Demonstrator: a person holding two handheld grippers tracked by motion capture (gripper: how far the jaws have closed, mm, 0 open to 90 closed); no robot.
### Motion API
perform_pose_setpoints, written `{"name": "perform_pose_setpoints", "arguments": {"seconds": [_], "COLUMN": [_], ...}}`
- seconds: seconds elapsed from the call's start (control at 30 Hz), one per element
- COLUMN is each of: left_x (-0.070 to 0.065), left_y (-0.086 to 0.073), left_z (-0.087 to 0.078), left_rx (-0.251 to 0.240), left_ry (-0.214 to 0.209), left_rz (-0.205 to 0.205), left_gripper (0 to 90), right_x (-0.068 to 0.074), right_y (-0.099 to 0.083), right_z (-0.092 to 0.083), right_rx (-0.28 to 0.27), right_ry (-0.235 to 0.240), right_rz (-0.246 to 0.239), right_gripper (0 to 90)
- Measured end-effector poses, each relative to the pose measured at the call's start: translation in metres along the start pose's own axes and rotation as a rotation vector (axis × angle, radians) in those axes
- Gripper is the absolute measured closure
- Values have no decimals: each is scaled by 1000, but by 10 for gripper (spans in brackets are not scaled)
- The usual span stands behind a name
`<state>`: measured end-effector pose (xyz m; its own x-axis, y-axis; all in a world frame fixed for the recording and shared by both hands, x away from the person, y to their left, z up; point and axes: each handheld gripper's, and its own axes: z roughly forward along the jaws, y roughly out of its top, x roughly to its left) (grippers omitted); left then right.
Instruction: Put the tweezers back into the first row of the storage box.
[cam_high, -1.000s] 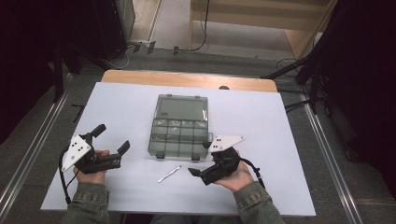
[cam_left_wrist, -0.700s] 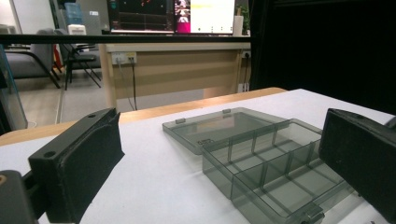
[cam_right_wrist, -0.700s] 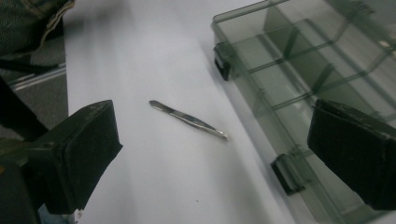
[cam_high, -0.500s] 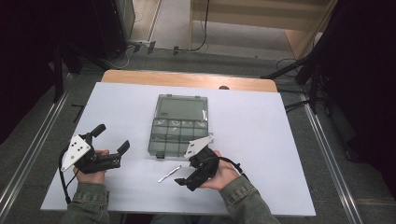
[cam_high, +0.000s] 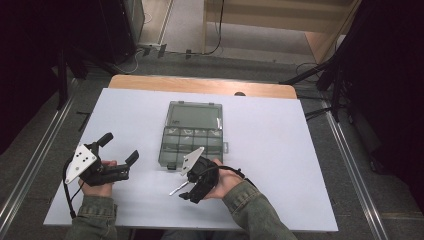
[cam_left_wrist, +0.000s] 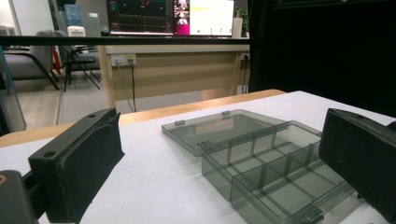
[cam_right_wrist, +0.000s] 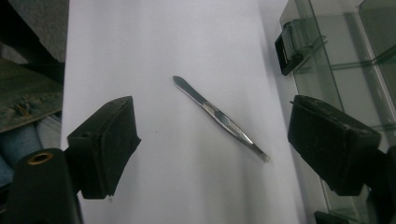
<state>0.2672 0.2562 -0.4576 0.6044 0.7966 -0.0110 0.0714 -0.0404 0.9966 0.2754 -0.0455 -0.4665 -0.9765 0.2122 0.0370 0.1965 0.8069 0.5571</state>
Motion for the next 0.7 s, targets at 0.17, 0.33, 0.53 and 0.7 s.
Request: {"name": "perform_pose_setpoints", "arguments": {"seconds": [0.17, 0.33, 0.53, 0.7], "left_x": [0, 0, 0, 0], "left_y": [0, 0, 0, 0], "left_z": [0, 0, 0, 0], "left_rx": [-2, -4, -5, -6], "left_ry": [-1, -3, -5, -5], "left_rz": [-2, -1, -2, -2], "left_gripper": [0, 0, 0, 0], "right_x": [-2, -6, -6, -5], "right_y": [6, 11, 11, 11], "right_z": [8, 18, 24, 28], "right_rx": [47, 94, 135, 167], "right_ry": [14, 24, 16, 4], "right_rz": [-34, -78, -98, -109], "right_gripper": [264, 372, 512, 647]}}
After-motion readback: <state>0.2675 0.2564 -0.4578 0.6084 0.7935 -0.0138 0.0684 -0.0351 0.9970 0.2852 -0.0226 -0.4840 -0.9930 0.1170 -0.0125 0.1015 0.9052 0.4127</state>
